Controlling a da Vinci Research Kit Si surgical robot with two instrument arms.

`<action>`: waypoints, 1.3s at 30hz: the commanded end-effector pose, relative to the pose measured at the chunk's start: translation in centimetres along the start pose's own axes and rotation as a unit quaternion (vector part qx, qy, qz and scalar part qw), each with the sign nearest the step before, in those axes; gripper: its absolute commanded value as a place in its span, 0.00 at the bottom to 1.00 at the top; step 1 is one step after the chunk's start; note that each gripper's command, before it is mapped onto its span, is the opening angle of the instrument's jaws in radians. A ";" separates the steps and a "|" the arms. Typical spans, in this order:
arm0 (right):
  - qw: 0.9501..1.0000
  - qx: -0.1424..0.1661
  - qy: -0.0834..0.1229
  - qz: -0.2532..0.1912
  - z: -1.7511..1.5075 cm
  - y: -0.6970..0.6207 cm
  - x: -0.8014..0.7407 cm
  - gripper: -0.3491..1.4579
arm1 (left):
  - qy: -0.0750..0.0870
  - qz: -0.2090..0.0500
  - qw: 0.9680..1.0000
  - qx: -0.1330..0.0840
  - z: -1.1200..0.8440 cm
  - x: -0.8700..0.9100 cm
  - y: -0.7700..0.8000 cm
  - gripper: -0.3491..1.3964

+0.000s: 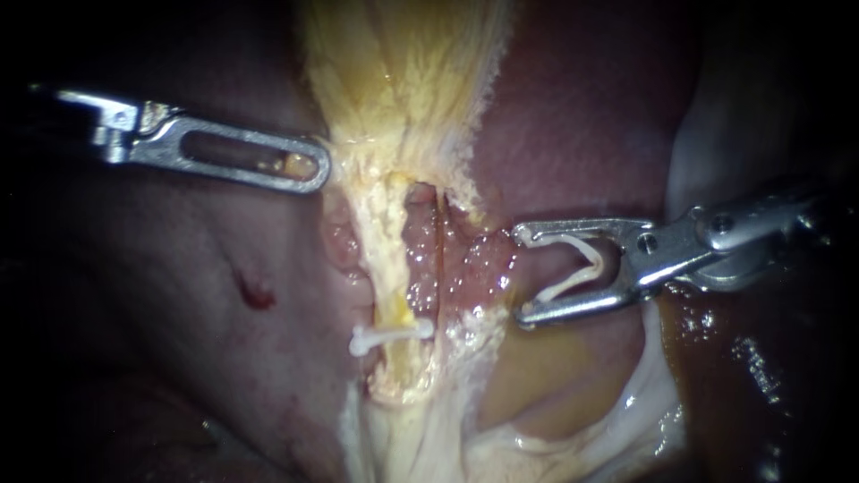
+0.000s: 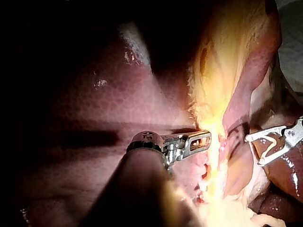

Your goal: Clipping second clip left tube

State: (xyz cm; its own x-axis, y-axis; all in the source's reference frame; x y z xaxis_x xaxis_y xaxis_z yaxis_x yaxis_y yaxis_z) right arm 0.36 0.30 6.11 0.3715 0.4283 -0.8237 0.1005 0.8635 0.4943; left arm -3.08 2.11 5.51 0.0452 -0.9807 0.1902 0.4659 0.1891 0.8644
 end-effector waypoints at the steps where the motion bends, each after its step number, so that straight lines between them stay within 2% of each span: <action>1: 1.000 0.000 0.000 0.000 0.00 0.00 0.00 0.47 | 0.000 0.001 1.000 0.000 0.00 0.00 0.00 0.00; 11: 1.000 0.000 0.000 -0.001 0.03 -0.02 0.00 0.47 | -0.001 0.001 1.000 -0.001 0.00 0.01 -0.01 0.00; 18: 1.000 0.006 0.000 -0.001 0.19 -0.08 -0.03 0.47 | -0.001 0.001 1.000 -0.001 0.01 0.02 -0.01 0.00; 28: 0.999 0.019 0.004 0.029 0.59 -0.15 -0.14 0.47 | -0.001 0.002 1.000 -0.001 0.04 0.04 -0.01 0.00; 32: 0.998 0.026 0.015 0.048 0.69 -0.15 -0.15 0.47 | -0.002 0.002 1.000 -0.001 0.04 0.04 -0.01 0.00; 39: 0.997 0.032 0.024 0.066 0.81 -0.14 -0.16 0.47 | -0.002 0.001 1.000 -0.002 0.05 0.04 -0.01 0.00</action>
State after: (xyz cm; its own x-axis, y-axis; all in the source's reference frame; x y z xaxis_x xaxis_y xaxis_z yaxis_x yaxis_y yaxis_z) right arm 1.05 -0.11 6.40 0.3409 0.5548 -0.7589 0.1106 0.7780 0.6184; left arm -3.12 2.07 5.53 0.0438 -0.9799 0.1944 0.4684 0.1920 0.8624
